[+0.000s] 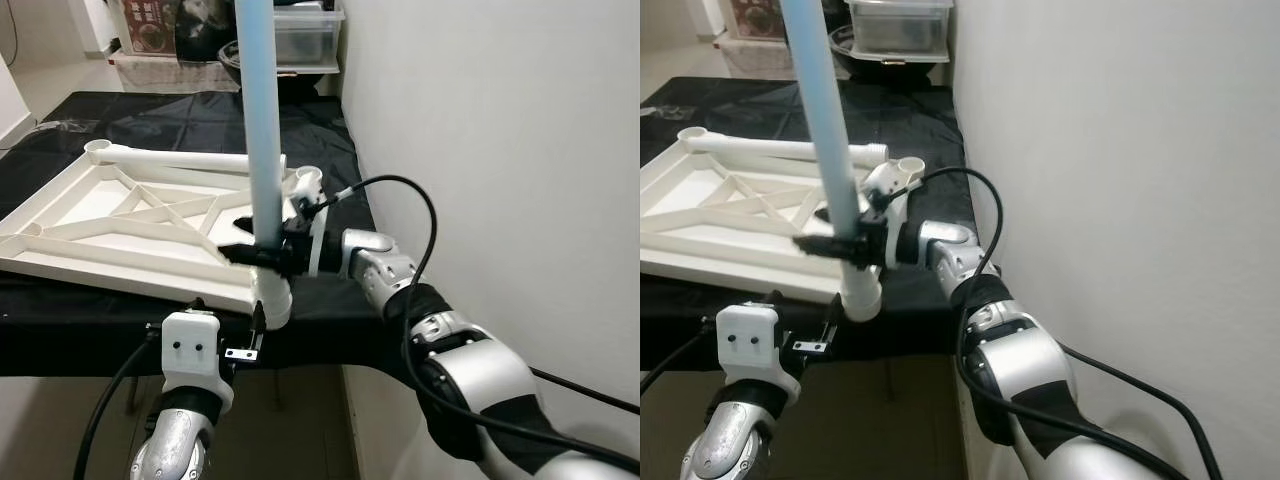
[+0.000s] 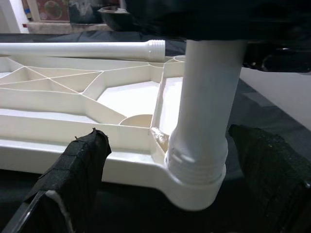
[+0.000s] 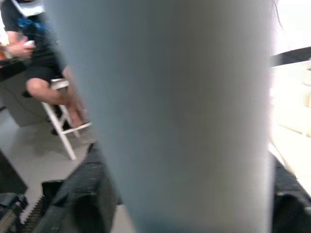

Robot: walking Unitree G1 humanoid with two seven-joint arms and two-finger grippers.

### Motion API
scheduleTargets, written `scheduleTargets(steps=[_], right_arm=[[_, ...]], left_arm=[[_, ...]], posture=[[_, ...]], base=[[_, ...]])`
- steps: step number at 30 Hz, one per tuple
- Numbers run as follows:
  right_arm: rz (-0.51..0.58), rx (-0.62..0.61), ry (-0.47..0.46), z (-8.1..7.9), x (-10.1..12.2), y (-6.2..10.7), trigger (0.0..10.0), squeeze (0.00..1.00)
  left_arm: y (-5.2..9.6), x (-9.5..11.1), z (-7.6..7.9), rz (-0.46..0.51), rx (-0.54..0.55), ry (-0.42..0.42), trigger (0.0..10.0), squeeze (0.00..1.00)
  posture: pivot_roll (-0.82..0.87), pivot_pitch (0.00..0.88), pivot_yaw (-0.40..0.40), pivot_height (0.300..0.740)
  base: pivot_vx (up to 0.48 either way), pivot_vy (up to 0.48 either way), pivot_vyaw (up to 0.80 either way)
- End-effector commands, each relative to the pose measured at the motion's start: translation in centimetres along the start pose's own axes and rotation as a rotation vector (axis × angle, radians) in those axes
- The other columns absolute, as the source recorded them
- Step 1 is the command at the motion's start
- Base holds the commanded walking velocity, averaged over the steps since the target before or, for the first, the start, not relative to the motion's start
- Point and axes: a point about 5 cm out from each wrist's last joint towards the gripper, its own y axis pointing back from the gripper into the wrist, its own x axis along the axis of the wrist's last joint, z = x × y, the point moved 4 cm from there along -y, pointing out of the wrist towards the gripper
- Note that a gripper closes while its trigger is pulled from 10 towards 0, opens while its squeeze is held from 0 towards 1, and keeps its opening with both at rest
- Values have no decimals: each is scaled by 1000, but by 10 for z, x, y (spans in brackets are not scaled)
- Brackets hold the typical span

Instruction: Building children table

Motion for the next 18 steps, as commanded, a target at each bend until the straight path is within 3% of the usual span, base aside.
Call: scheduleTargets(steps=[1, 6, 7, 8, 11, 12, 13, 15, 16, 17, 18], right_arm=[[-2, 22, 0, -4, 0, -6, 0, 0], [20, 10, -5, -4, 2, -9, 0, 0], [26, -35, 4, 0, 3, -10, 0, 0], [30, -154, 12, 10, 1, -11, 0, 0], [33, -237, 18, 17, 1, -10, 0, 0], [13, -371, 28, 28, -3, -5, 0, 0], [13, -371, 28, 28, -3, -5, 0, 0], [-35, -728, 37, 56, -12, 17, 0, 0], [-35, -728, 37, 56, -12, 17, 0, 0], [-39, -912, 35, 69, -14, 33, 0, 0], [-39, -912, 35, 69, -14, 33, 0, 0]], left_arm=[[2, -6, 2, -26, -8, 2, 10000, 0], [2, -7, 2, -26, -8, 8, 10000, 0], [2, -7, 2, -28, -11, 4, 10000, 0], [1, -7, 2, -29, -13, 0, 10000, 0], [1, -8, 2, -30, -15, -4, 10000, 0], [0, -8, 2, -29, -12, -1, 10000, 0], [0, -8, 2, -29, -12, -1, 10000, 0], [-1, -8, 1, -31, -13, 1, 10000, 0], [-1, -8, 1, -31, -13, 1, 10000, 0], [-1, -9, 2, -32, -16, 2, 10000, 0], [-1, -9, 2, -32, -16, 2, 10000, 0]], posture=[[61, 27, -57, 740], [61, 27, -57, 740], [53, 26, -53, 740], [51, 26, -52, 740], [51, 26, -52, 740], [45, 25, -49, 740], [45, 25, -49, 740], [34, 21, -42, 740], [34, 21, -42, 740], [34, 21, -42, 740], [34, 21, -42, 740]], base=[[0, 0, 0], [0, 0, 0], [0, 0, 0], [0, 0, 0], [0, 0, 0], [0, 0, 0], [0, 0, 0], [0, 0, 0], [0, 0, 0], [0, 0, 0], [0, 0, 0]])
